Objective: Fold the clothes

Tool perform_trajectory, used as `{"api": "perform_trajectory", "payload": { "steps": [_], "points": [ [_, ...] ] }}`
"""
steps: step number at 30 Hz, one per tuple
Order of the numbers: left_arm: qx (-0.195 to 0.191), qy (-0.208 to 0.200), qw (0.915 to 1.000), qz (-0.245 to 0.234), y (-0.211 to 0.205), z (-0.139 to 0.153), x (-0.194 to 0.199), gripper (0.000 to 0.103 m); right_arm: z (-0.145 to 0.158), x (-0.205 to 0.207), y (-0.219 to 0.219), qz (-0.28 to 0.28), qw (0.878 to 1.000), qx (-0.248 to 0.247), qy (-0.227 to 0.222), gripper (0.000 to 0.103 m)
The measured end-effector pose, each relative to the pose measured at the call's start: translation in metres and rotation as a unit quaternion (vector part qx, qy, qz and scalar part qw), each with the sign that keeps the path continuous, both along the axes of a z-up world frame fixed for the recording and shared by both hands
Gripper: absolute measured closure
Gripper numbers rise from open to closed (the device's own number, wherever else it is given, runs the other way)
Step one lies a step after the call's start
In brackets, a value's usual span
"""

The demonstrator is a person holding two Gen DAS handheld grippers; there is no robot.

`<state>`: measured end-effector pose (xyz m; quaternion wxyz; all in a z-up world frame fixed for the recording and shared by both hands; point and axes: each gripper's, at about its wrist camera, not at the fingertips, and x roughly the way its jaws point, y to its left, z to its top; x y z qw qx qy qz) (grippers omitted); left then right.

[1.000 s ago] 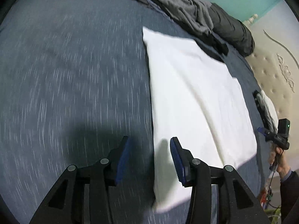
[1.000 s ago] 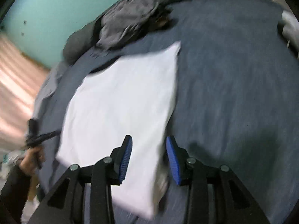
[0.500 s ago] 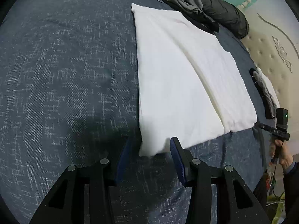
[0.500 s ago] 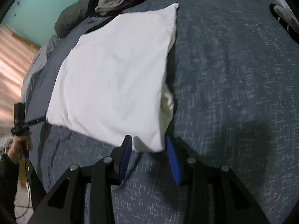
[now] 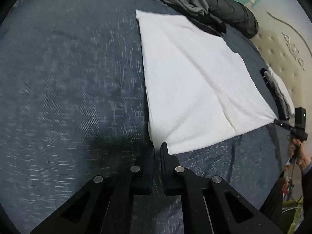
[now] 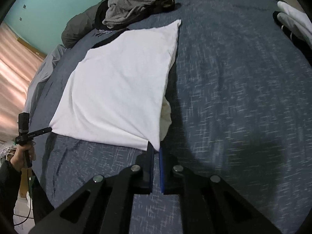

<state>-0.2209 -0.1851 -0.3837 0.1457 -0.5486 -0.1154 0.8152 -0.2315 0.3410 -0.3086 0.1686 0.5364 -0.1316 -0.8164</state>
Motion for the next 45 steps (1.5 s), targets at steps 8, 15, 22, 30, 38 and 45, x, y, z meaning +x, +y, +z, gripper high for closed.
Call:
{"api": "perform_trajectory", "payload": {
  "steps": [8,15,22,30,38,45],
  "points": [
    [-0.003,-0.018,0.9998,0.007,-0.014,-0.014,0.012,0.097,-0.011,0.003,0.021,-0.011,1.000,0.000,-0.016,0.099],
    [0.002,-0.023,0.9997,-0.009,-0.004,-0.016,0.002,0.097,-0.039,0.004,0.027,-0.017,0.999,-0.016,-0.032,0.099],
    [0.015,-0.031,0.9994,0.001,0.001,-0.022,0.000,0.094,-0.045,0.003,0.020,-0.011,0.999,-0.008,-0.047,0.094],
    [0.018,-0.008,0.9982,0.056,-0.024,0.006,-0.006,0.069,-0.022,0.002,0.046,-0.053,0.998,-0.002,-0.031,0.062],
    [0.045,0.031,0.9938,0.097,-0.048,0.028,-0.071,0.069,0.001,-0.059,0.062,-0.112,0.993,-0.026,0.006,0.056],
    [0.051,0.040,0.9949,0.077,-0.018,0.027,-0.178,0.069,-0.015,-0.151,0.029,-0.086,0.996,-0.006,0.000,0.053]
  ]
}}
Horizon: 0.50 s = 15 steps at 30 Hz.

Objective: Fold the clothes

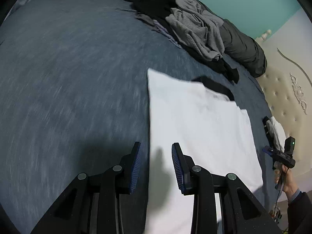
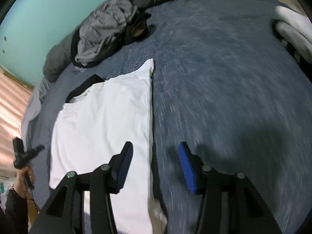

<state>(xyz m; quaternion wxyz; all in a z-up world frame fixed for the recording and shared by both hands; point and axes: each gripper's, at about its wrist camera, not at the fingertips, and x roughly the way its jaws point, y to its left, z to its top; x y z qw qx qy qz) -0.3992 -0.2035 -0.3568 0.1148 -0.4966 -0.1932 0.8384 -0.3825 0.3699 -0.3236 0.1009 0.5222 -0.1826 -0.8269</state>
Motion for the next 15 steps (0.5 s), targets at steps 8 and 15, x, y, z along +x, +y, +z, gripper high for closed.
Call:
{"api": "perform_trajectory", "payload": {
  "steps": [8,15],
  "points": [
    [-0.029,0.006,0.9995,0.014,0.011,-0.022,-0.071,0.053,-0.008,-0.072,-0.010,-0.020,0.999,0.014,0.044,0.047],
    [-0.024,0.029,0.9993,-0.004,0.013,-0.041,-0.095,0.053,-0.025,-0.121,-0.013,-0.009,0.998,0.046,0.049,0.047]
  ]
}}
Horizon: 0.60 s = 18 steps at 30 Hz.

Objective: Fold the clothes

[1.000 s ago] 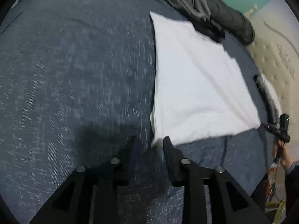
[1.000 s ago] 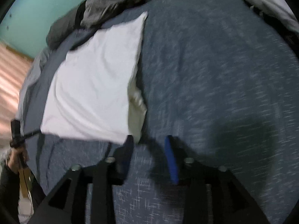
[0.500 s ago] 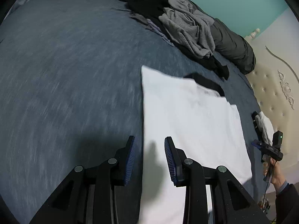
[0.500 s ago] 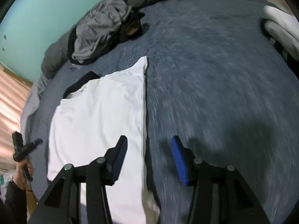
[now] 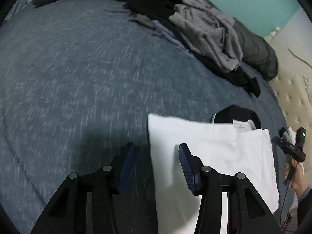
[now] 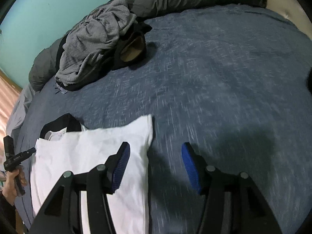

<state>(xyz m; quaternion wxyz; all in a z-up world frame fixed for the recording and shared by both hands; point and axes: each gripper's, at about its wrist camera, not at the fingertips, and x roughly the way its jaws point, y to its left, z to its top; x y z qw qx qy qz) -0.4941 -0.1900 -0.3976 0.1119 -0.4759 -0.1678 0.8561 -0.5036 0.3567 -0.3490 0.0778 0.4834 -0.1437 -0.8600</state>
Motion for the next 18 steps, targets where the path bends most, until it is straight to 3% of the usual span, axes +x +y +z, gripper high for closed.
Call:
{"api": "perform_trajectory", "payload": {
  "steps": [3,5,6,7,8,9,10,14,18],
  "points": [
    [0.006,0.007,1.0000,0.000,0.001,-0.002,-0.007,0.055,-0.007,-0.014,-0.005,0.010,1.000,-0.005,0.000,0.047],
    [-0.002,0.009,1.0000,-0.005,0.006,-0.005,-0.010,0.079,-0.011,-0.020,-0.012,0.020,1.000,-0.003,-0.001,0.047],
    [-0.006,0.007,0.9999,-0.009,0.009,-0.006,-0.012,0.098,-0.014,-0.022,-0.018,0.027,1.000,0.008,-0.004,0.053],
    [-0.009,0.005,0.9999,-0.012,0.012,-0.008,-0.013,0.099,-0.015,-0.023,-0.023,0.033,0.999,0.031,-0.006,0.068],
    [-0.015,0.008,0.9998,-0.014,0.014,-0.007,-0.012,0.099,-0.014,-0.021,-0.026,0.036,0.998,0.053,-0.001,0.076],
    [-0.017,0.012,0.9997,-0.015,0.014,-0.006,-0.011,0.099,-0.012,-0.020,-0.028,0.038,0.997,0.061,0.005,0.096],
    [-0.018,0.016,0.9996,-0.015,0.014,-0.003,-0.010,0.099,-0.009,-0.017,-0.026,0.040,0.998,0.053,0.013,0.100],
    [-0.024,0.052,0.9984,-0.002,0.008,0.022,0.003,0.100,0.013,-0.005,-0.027,0.059,0.995,0.058,0.054,0.101],
    [-0.028,0.071,0.9969,0.017,-0.005,0.042,0.011,0.100,0.040,0.002,-0.016,0.038,0.993,0.063,0.094,0.101]
  ]
}}
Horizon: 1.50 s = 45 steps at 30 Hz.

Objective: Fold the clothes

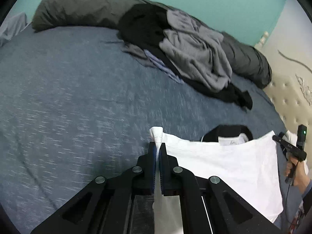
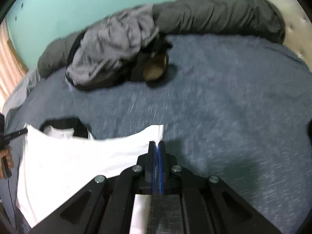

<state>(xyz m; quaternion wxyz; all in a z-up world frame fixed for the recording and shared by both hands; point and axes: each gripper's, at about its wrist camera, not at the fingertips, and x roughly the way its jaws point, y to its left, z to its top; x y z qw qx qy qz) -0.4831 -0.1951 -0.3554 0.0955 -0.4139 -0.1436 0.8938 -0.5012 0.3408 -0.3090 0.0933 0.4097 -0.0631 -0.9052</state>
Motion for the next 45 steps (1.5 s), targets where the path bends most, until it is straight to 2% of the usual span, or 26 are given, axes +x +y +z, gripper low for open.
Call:
{"api": "perform_trajectory", "payload": {
  "steps": [6,11,14,16,17,18,21,22,25,27,30,32,33,34,36,40,45],
  "points": [
    [-0.013,-0.004,0.9999,0.004,-0.001,0.003,-0.008,0.100,0.014,-0.005,0.002,-0.020,1.000,0.012,0.015,0.101],
    [-0.030,-0.033,0.9990,0.002,0.008,-0.019,-0.019,0.100,-0.004,-0.017,-0.004,-0.035,0.999,0.026,-0.015,0.101],
    [-0.036,-0.049,0.9981,0.009,0.009,-0.031,-0.021,0.095,-0.017,-0.019,-0.006,-0.040,0.998,0.034,-0.029,0.101],
    [-0.039,-0.059,0.9974,0.014,0.007,-0.036,-0.019,0.077,-0.024,-0.019,-0.008,-0.041,0.998,0.037,-0.039,0.100],
    [-0.043,-0.058,0.9973,0.015,0.006,-0.035,-0.015,0.063,-0.024,-0.018,-0.009,-0.045,0.997,0.042,-0.042,0.099],
    [-0.043,-0.056,0.9974,0.015,0.003,-0.032,-0.010,0.059,-0.022,-0.016,-0.008,-0.053,0.997,0.048,-0.040,0.095],
    [-0.046,-0.050,0.9975,0.018,-0.004,-0.019,0.013,0.059,-0.007,0.002,-0.002,-0.084,0.995,0.041,-0.026,0.070],
    [-0.050,-0.050,0.9973,0.021,-0.005,-0.015,0.022,0.059,-0.002,0.010,-0.001,-0.082,0.996,0.020,-0.022,0.069],
    [-0.048,-0.044,0.9976,0.022,-0.008,0.000,0.059,0.059,0.011,0.040,-0.009,-0.062,0.997,-0.034,-0.020,0.069],
    [-0.025,-0.046,0.9984,0.024,-0.010,0.005,0.091,0.058,0.017,0.065,-0.026,-0.032,0.997,-0.060,-0.027,0.069],
    [0.011,-0.052,0.9980,0.033,-0.011,0.005,0.134,0.052,0.019,0.102,-0.068,0.024,0.996,-0.077,-0.046,0.069],
    [0.022,-0.051,0.9979,0.033,-0.005,0.003,0.163,0.052,0.017,0.123,-0.095,0.057,0.993,-0.086,-0.057,0.069],
    [0.027,-0.051,0.9978,0.033,-0.003,0.002,0.177,0.052,0.016,0.133,-0.111,0.073,0.991,-0.088,-0.063,0.070],
    [0.031,-0.052,0.9976,0.033,0.000,0.000,0.189,0.052,0.013,0.143,-0.128,0.088,0.990,-0.088,-0.067,0.080],
    [0.034,-0.056,0.9974,0.031,0.008,-0.008,0.211,0.052,0.007,0.156,-0.155,0.108,0.987,-0.088,-0.084,0.089],
    [0.029,-0.076,0.9964,0.027,0.017,-0.028,0.243,0.051,-0.011,0.178,-0.195,0.126,0.982,-0.077,-0.118,0.093],
    [0.024,-0.084,0.9958,0.028,0.009,-0.044,0.261,0.051,-0.029,0.186,-0.210,0.114,0.981,-0.049,-0.147,0.093]
  ]
}}
